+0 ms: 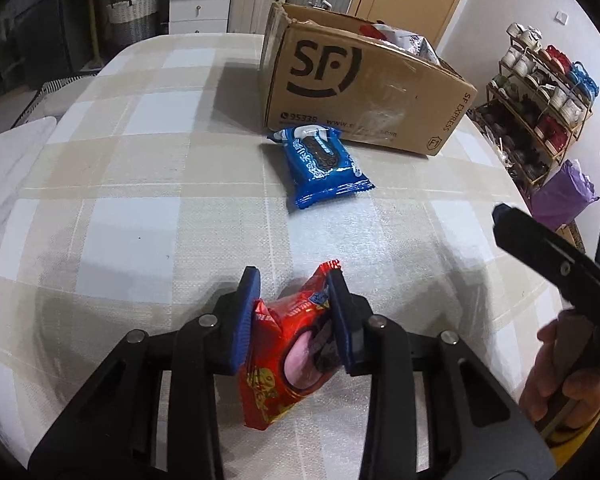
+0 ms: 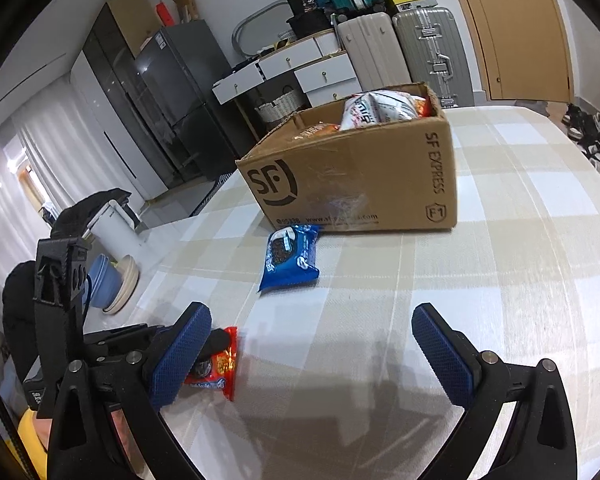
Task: Organize snacks
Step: 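Grasp the blue Oreo pack with the right tool while the left tool holds the red pack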
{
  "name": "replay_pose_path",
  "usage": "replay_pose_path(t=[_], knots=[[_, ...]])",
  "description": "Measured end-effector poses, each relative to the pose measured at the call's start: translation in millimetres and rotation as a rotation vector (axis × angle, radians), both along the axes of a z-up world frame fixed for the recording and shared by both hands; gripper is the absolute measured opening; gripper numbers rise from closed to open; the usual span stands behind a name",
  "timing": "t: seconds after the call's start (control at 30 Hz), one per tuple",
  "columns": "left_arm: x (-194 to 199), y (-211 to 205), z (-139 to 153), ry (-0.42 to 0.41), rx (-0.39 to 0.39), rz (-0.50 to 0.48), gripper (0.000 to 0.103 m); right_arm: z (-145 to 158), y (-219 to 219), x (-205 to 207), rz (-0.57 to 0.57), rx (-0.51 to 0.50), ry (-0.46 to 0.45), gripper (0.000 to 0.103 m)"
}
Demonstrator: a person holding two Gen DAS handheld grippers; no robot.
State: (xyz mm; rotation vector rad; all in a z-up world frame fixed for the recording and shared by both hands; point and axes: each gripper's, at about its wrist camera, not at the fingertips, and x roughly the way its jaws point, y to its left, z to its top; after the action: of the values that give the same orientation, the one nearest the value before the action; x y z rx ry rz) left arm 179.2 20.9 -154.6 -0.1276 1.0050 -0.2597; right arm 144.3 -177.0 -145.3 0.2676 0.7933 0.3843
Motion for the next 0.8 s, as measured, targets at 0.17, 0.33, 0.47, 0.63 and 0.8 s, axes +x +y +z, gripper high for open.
replay_pose_path(t=[0.17, 0.33, 0.47, 0.63, 0.8], knots=[[1, 13, 4, -0.005, -0.019, 0.018, 0.031, 4, 17, 21, 0.053, -0.014, 0.022, 0.102], [1, 32, 7, -0.009, -0.040, 0.051, 0.031, -3, 50, 57, 0.110, -0.099, 0.086, 0.102], [0, 52, 7, -0.001, -0.079, 0.082, 0.031, -10, 77, 78, 0.136, -0.182, 0.125, 0.102], [0, 71, 6, 0.012, -0.137, 0.105, 0.031, -29, 110, 98, 0.179, -0.303, 0.165, 0.080], [-1, 87, 6, 0.025, -0.171, 0.127, 0.031, -41, 124, 101, 0.202, -0.346, 0.176, 0.062]])
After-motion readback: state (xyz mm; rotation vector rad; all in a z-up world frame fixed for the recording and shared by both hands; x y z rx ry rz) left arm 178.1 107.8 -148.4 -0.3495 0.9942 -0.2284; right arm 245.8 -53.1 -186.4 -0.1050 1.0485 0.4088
